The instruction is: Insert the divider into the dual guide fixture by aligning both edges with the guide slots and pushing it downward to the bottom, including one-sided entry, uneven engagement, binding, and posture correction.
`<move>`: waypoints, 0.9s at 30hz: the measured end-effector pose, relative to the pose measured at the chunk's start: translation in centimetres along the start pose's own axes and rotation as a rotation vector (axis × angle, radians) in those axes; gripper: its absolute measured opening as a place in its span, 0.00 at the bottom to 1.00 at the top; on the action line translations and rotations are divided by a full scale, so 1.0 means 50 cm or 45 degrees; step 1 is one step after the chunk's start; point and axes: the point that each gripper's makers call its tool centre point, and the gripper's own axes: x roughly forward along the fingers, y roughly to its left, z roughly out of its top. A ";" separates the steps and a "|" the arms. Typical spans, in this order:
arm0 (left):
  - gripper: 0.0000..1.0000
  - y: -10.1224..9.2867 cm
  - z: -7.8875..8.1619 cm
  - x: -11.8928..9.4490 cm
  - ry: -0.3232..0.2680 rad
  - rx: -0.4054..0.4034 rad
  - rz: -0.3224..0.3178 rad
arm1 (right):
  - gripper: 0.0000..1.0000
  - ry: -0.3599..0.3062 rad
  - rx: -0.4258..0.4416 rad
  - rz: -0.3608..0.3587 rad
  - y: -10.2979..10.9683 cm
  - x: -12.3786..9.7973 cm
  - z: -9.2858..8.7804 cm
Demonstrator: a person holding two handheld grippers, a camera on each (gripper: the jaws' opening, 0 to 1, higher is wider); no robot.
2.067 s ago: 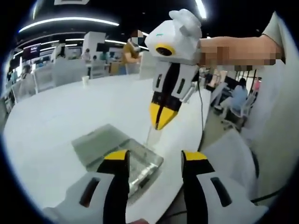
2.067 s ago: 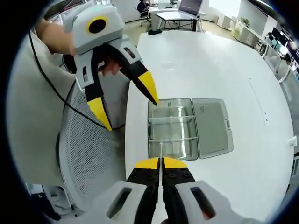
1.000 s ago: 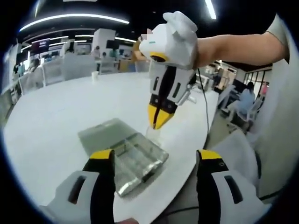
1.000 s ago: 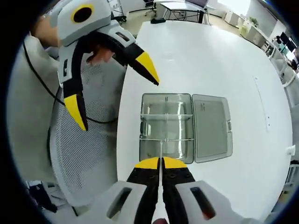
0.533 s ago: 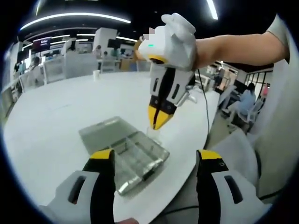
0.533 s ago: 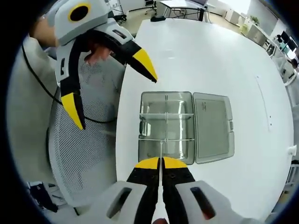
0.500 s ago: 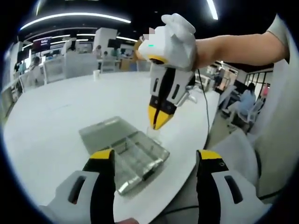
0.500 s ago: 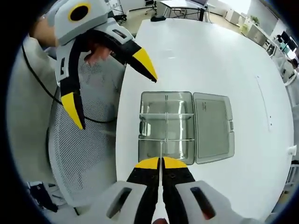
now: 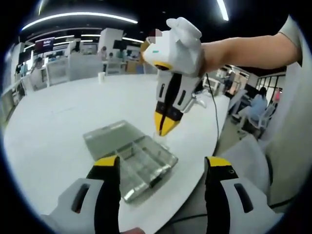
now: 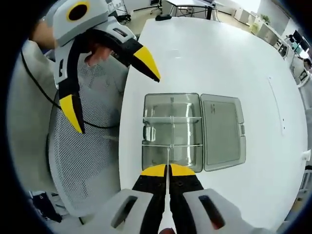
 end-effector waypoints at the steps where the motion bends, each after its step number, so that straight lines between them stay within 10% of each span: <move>1: 0.69 0.000 -0.001 0.000 0.000 0.000 0.000 | 0.00 0.002 0.002 0.001 0.000 0.001 -0.001; 27: 0.69 0.006 -0.003 -0.004 0.005 -0.002 0.007 | 0.00 0.026 0.023 0.012 -0.005 0.025 -0.006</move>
